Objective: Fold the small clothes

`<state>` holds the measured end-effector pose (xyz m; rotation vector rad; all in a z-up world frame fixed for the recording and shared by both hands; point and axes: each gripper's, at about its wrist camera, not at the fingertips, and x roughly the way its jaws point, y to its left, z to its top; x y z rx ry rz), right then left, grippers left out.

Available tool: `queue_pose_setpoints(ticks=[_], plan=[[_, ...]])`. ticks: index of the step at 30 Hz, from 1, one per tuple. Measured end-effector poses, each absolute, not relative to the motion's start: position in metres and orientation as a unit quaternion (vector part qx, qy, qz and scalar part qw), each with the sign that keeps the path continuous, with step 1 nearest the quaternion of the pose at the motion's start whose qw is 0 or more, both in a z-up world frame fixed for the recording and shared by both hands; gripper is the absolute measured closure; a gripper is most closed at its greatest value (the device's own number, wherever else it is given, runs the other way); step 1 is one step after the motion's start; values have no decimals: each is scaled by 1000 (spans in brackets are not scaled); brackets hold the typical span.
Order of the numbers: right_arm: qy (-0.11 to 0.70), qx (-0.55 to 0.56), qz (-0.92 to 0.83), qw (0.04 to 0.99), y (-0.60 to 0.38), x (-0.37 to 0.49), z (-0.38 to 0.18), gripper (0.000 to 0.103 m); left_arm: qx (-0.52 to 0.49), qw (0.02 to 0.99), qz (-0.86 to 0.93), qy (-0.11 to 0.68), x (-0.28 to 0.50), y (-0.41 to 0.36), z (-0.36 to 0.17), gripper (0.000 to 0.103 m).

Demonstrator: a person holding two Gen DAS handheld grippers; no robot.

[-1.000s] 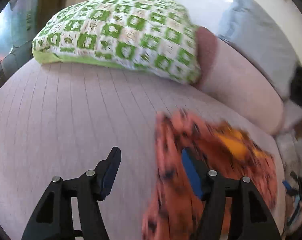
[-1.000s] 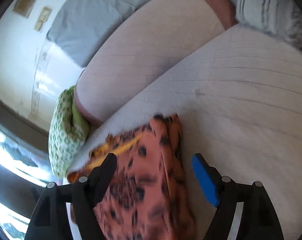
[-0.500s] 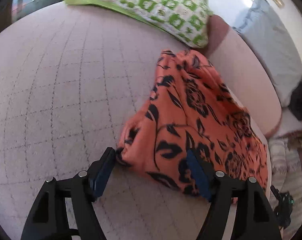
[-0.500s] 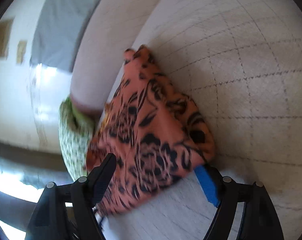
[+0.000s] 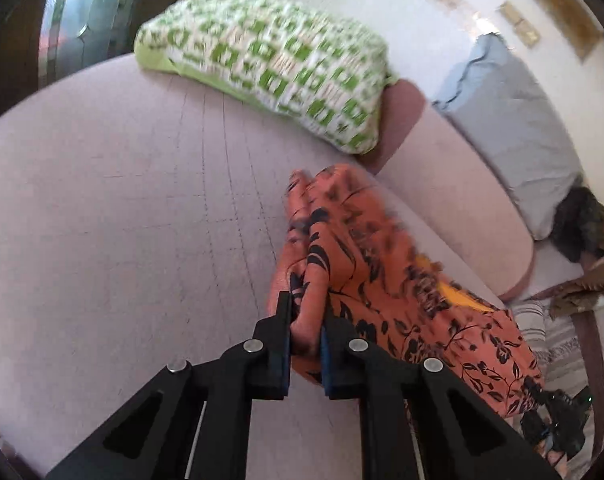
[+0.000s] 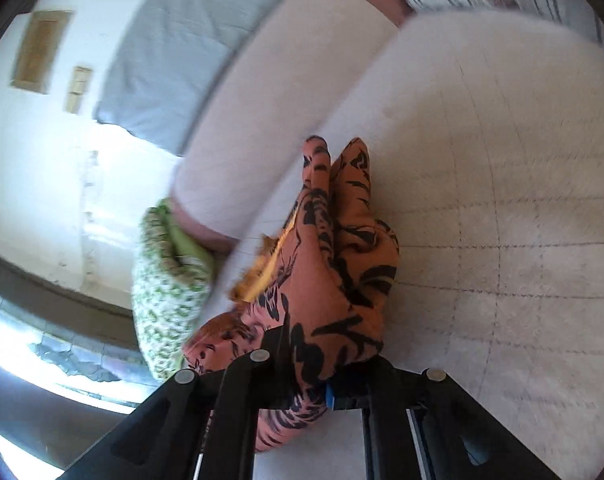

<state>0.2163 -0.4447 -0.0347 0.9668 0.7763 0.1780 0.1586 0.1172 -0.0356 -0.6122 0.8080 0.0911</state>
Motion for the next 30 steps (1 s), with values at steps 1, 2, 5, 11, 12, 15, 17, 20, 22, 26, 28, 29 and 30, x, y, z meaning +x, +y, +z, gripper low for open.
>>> queue_pose_setpoints(ticks=[1, 2, 5, 11, 12, 15, 17, 20, 22, 26, 28, 29, 30], plan=[[359, 454, 89, 811, -446, 204, -29, 93, -293, 874, 42, 385, 141, 117, -31, 92], [359, 454, 95, 810, -447, 190, -25, 93, -295, 872, 40, 388, 126, 119, -30, 92], [388, 439, 96, 805, -449, 137, -35, 93, -282, 866, 48, 411, 78, 120, -46, 90], [480, 410, 17, 775, -481, 66, -116, 68, -299, 814, 78, 492, 40, 152, -107, 61], [466, 407, 7, 786, -491, 59, -108, 51, -290, 818, 82, 490, 44, 157, -101, 59], [427, 353, -1, 833, -500, 72, -69, 44, -218, 859, 71, 457, 72, 155, -73, 56], [416, 308, 35, 855, -494, 99, -47, 44, -169, 877, 41, 449, 103, 147, -63, 56], [414, 231, 83, 877, -467, 161, -29, 44, -94, 891, -21, 443, 154, 128, -56, 56], [428, 193, 110, 876, -456, 198, -32, 44, -57, 888, -58, 453, 179, 117, -59, 56], [475, 117, 116, 865, -436, 251, -62, 44, -35, 878, -86, 469, 212, 115, -71, 56], [478, 124, 114, 862, -437, 254, -71, 44, -38, 882, -76, 464, 215, 120, -72, 57], [473, 132, 115, 864, -436, 252, -72, 44, -45, 882, -79, 462, 216, 121, -71, 57], [469, 137, 118, 865, -437, 251, -74, 44, -54, 882, -87, 460, 220, 123, -70, 57]])
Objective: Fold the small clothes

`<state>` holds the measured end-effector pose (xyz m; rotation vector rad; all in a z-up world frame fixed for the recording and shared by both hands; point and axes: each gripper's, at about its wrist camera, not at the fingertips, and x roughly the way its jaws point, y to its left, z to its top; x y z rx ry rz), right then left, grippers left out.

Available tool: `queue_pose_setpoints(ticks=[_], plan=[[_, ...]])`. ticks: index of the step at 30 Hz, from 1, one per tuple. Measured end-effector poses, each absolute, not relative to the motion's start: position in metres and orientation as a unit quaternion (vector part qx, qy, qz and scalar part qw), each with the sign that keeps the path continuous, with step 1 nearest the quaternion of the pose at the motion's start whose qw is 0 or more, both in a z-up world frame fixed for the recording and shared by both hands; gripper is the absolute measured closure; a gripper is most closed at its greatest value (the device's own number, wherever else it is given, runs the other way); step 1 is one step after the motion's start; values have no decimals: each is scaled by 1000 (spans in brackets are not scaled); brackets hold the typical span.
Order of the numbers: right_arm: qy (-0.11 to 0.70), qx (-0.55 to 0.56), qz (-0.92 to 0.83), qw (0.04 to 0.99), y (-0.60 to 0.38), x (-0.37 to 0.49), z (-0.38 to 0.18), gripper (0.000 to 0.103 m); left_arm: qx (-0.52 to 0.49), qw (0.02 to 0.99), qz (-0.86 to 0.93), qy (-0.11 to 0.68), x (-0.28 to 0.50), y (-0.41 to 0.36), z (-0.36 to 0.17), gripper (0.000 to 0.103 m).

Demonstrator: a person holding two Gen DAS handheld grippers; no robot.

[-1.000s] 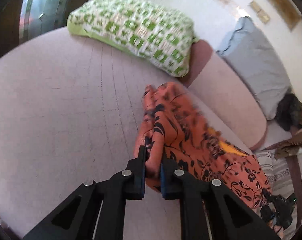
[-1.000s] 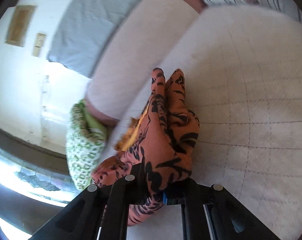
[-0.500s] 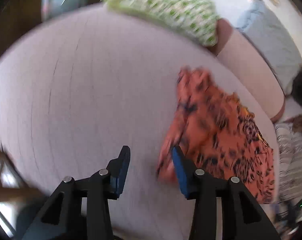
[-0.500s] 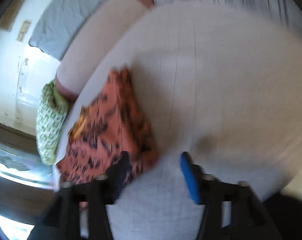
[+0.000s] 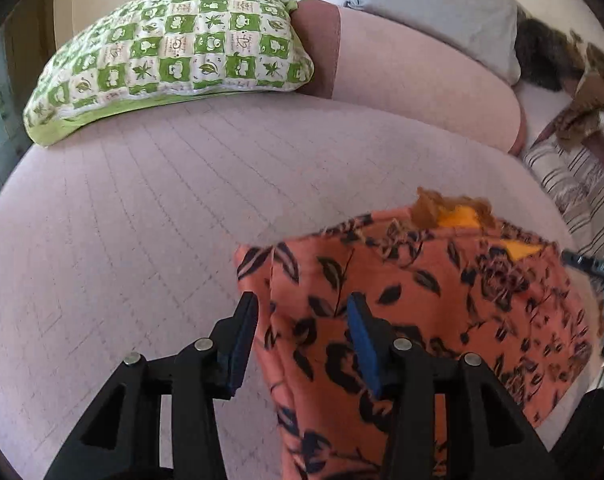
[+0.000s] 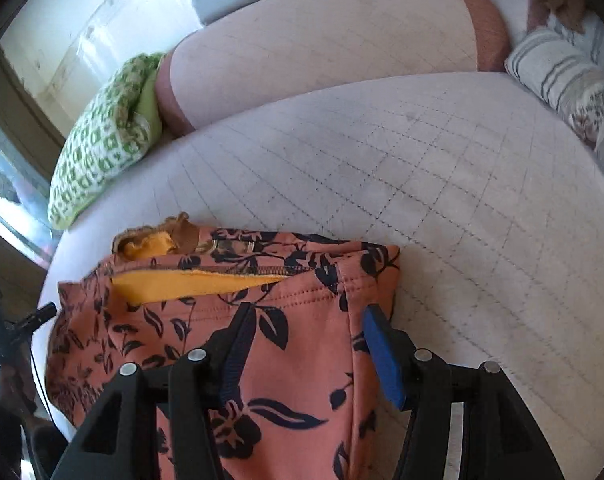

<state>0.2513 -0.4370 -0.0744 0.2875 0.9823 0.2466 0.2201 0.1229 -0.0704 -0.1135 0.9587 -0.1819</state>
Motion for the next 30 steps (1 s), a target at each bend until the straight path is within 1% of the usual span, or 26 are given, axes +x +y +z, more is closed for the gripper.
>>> queue_pose_setpoints(ticks=[4, 5, 6, 7, 8, 11, 16, 18, 19, 20, 21, 22, 23, 24, 27, 29, 30], plan=[[467, 132, 123, 866, -428, 251, -73, 44, -37, 877, -101, 469, 242, 109, -81, 57], [464, 129, 121, 868, -428, 251, -70, 44, -32, 874, -97, 475, 246, 105, -85, 63], [463, 129, 119, 869, -425, 254, -70, 44, -35, 870, -90, 483, 250, 105, -88, 78], [459, 137, 116, 870, -427, 256, -69, 44, -48, 867, -83, 489, 253, 109, -92, 83], [453, 150, 114, 871, -434, 254, -66, 44, -64, 865, -75, 492, 255, 114, -94, 87], [446, 154, 108, 875, -446, 250, -58, 44, -85, 865, -73, 489, 256, 121, -95, 87], [465, 113, 118, 870, -441, 261, -65, 44, -80, 863, -81, 492, 255, 119, -99, 86], [473, 98, 122, 867, -431, 271, -72, 44, -82, 863, -83, 491, 257, 119, -101, 76], [479, 82, 121, 866, -424, 277, -77, 44, -80, 865, -82, 489, 257, 117, -102, 75], [483, 70, 118, 865, -419, 281, -82, 46, -74, 865, -79, 489, 258, 116, -103, 75], [493, 62, 112, 860, -415, 284, -88, 64, -66, 865, -76, 491, 258, 114, -104, 79], [503, 55, 108, 855, -412, 287, -91, 80, -55, 865, -69, 493, 257, 112, -105, 91], [503, 49, 108, 856, -408, 287, -89, 88, -51, 866, -68, 493, 257, 110, -104, 100], [498, 47, 108, 859, -406, 285, -83, 92, -49, 874, -65, 479, 253, 110, -96, 100], [442, 42, 109, 890, -405, 270, -39, 93, -55, 911, -43, 406, 234, 118, -55, 100], [411, 63, 104, 903, -416, 269, -14, 93, -67, 918, -37, 389, 229, 126, -44, 100], [412, 71, 97, 903, -421, 273, -15, 93, -68, 916, -32, 393, 232, 128, -47, 100]])
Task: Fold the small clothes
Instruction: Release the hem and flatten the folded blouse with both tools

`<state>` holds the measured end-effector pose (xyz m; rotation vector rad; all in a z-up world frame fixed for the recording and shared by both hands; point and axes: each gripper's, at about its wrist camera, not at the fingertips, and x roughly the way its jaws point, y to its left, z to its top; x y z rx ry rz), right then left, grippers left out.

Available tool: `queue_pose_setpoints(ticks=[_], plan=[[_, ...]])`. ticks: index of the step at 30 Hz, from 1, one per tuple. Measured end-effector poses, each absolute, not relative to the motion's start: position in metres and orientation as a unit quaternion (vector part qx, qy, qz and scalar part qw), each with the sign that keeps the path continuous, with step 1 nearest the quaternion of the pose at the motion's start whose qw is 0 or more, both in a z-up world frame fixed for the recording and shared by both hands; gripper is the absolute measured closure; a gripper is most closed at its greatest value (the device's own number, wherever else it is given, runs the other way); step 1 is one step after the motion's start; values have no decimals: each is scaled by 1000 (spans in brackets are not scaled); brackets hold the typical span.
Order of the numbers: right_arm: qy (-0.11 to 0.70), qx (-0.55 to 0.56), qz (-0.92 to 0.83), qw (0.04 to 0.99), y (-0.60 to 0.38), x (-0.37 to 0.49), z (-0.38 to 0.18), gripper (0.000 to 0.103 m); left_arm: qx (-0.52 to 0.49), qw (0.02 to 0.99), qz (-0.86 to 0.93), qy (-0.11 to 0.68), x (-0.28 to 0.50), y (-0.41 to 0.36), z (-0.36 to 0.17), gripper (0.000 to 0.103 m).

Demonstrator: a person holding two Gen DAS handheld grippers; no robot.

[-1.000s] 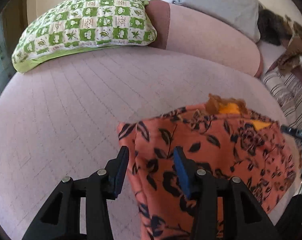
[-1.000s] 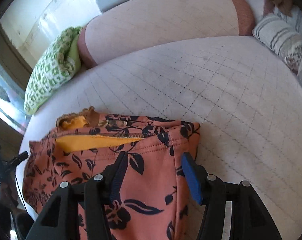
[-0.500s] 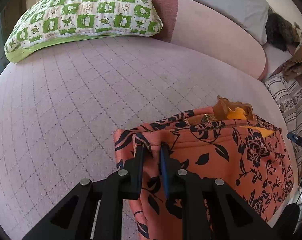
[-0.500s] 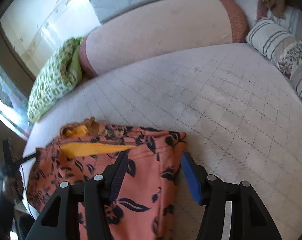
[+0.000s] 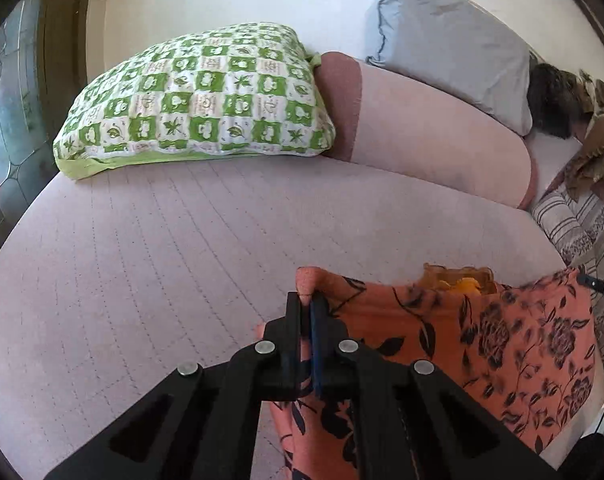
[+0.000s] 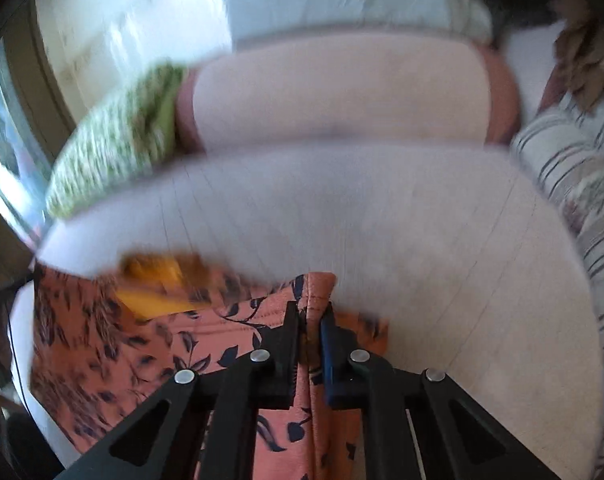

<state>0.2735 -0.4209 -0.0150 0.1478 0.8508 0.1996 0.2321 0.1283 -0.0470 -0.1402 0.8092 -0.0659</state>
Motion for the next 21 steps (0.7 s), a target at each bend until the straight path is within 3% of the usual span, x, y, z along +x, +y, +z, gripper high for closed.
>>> queue_pose_setpoints(ticks=[4, 7, 17, 21], plan=[[473, 156, 71, 864, -450, 304, -79, 89, -96, 878, -9, 469, 268, 140, -104, 98], [488, 182, 67, 851, -456, 300, -108, 89, -91, 875, -4, 476, 272, 141, -119, 92], [429, 136, 60, 891, -446, 261, -40, 84, -51, 905, 7, 423, 236, 133, -72, 85], [421, 138, 140, 886, -413, 218, -21, 83, -42, 916, -18, 399, 191, 118, -52, 64]])
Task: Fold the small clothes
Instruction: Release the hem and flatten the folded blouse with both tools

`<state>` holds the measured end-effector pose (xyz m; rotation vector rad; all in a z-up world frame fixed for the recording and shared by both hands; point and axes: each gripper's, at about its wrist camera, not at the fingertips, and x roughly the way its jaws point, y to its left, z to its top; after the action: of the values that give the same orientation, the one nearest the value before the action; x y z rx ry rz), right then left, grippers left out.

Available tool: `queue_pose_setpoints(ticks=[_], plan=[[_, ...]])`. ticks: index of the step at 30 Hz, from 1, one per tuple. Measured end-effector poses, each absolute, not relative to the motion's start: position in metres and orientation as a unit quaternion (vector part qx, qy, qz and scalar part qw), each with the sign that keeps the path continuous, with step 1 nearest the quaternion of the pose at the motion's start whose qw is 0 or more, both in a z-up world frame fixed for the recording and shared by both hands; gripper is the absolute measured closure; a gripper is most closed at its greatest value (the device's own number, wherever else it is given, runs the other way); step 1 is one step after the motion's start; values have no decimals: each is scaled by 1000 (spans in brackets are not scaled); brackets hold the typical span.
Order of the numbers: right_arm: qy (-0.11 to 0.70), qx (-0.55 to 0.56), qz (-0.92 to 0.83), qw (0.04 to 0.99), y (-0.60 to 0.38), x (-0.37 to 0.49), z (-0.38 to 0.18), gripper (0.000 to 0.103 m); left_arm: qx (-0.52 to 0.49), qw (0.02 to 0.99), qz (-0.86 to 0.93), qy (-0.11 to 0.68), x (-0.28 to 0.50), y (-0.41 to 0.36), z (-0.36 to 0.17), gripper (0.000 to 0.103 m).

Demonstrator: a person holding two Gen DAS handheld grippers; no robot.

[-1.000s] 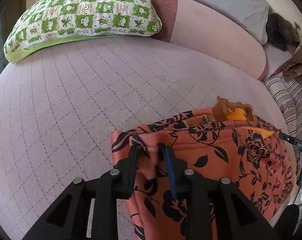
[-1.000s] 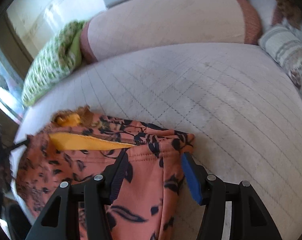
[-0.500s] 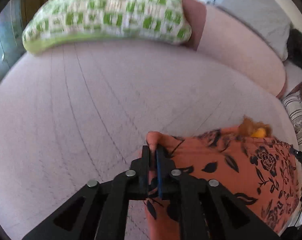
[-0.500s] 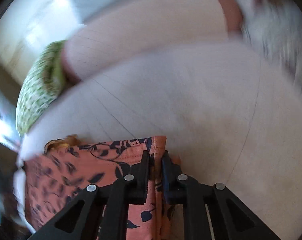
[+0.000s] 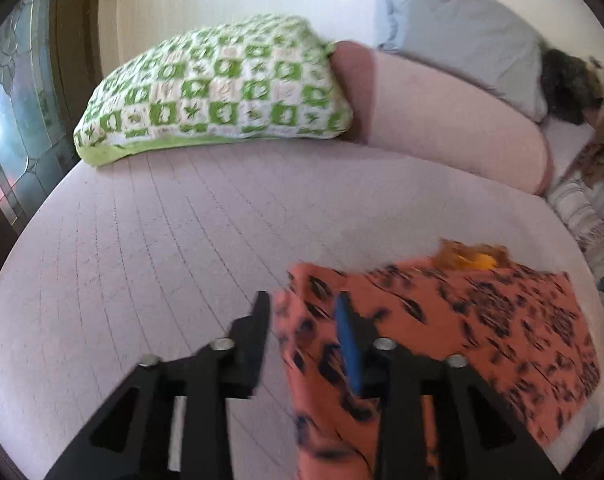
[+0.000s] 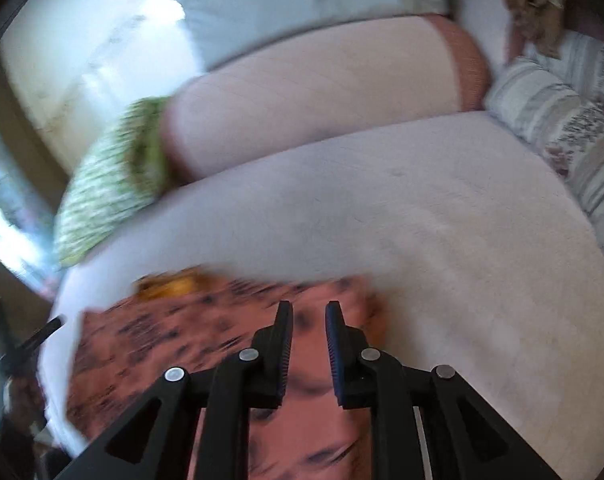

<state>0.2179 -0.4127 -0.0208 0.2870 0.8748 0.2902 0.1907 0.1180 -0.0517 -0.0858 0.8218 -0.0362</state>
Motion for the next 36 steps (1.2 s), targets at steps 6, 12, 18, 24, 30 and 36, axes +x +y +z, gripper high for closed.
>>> queue_pose_setpoints(ticks=[6, 12, 18, 24, 30, 36], plan=[[520, 116, 138, 835, -393, 204, -90, 83, -34, 903, -54, 425, 156, 84, -78, 58], [492, 190, 100, 844, -415, 170, -75, 81, -24, 887, -25, 461, 154, 80, -98, 57], [467, 257, 142, 834, -408, 95, -64, 39, -42, 910, -45, 409, 104, 67, -73, 37], [465, 440, 85, 764, -454, 50, -103, 39, -85, 892, -33, 444, 86, 66, -93, 37], [435, 532, 53, 724, -477, 70, -125, 39, -86, 899, -50, 426, 88, 52, -85, 37], [443, 538, 37, 716, -472, 84, -142, 90, -80, 896, -47, 435, 91, 54, -97, 37]])
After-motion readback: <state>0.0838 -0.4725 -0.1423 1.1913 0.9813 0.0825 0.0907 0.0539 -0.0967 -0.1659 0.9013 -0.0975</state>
